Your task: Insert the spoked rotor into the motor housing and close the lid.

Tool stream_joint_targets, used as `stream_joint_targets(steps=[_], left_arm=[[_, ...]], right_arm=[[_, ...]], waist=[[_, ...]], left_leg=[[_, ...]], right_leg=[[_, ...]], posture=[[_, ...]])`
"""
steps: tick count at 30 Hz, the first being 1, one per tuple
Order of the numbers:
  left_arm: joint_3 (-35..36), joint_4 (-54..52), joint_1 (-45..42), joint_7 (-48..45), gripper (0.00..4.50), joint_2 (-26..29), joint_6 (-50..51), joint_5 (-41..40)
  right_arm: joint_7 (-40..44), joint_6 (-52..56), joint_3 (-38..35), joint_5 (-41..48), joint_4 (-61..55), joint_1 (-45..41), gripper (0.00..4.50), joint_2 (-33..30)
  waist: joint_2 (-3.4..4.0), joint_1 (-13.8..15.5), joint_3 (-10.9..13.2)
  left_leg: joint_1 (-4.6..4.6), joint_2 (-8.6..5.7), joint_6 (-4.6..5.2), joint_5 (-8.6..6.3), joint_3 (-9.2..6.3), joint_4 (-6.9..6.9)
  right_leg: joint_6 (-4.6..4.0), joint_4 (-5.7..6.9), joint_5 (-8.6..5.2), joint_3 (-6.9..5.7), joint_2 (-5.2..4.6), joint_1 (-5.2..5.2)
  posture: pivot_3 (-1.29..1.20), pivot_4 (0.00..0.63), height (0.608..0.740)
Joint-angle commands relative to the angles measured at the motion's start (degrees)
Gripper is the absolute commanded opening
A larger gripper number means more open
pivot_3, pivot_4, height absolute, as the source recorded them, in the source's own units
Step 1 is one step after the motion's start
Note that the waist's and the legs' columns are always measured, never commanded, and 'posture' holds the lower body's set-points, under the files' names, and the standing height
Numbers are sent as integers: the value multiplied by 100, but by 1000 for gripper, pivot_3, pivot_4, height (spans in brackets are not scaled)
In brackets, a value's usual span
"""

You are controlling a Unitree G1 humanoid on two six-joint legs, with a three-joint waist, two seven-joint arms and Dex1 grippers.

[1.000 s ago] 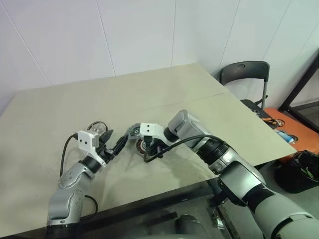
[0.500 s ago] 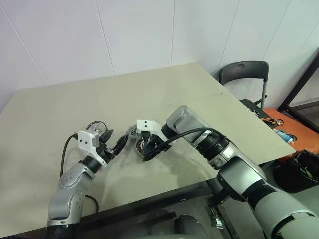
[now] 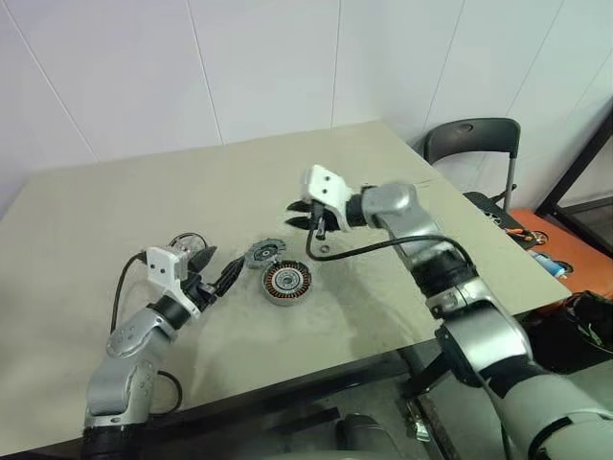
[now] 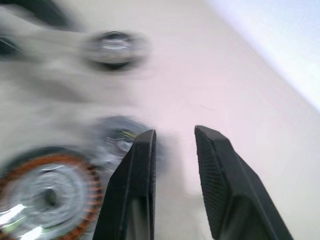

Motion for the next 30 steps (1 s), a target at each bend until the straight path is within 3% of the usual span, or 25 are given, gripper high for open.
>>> stream_joint_targets(steps=[1,5,11,20,30], left_arm=[[349,-237,-311,-104,3819,285,71,-260],[489,140,-624,-257,3819,593,143,-300],[375,367,-990,-410,3819,717,228,-294],[322,247,-961,-436,3819,660,327,-303],[273,48,-763,-318,3819,475,353,-251]], right_arm=[[-816,73,-432,183,-556,415,1293,184],[-1532,369,-631,236,-968,1076,1293,509],[-2155,564,-849,293,-562,1236,1293,714],[-2435,248,-712,23,576,993,1293,585],[-2270,41,-349,-116,759,884,1293,954]], waist=[[2,-18,1],[4,-49,2],[4,-15,2],[4,-47,2],[4,-58,2]], left_leg=[[0,1,-1,0,2,-1],[3,7,2,-1,14,-7],[7,7,13,-6,15,0],[8,8,2,0,17,-2],[8,9,6,-2,16,-2]], right_leg=[[-1,0,0,1,1,-2],[-1,0,1,14,7,-5],[0,-3,10,13,10,4],[0,-11,10,15,10,7],[1,-10,10,15,12,7]], posture=[[0,0,740],[0,0,740],[0,0,740],[0,0,740],[0,0,740]])
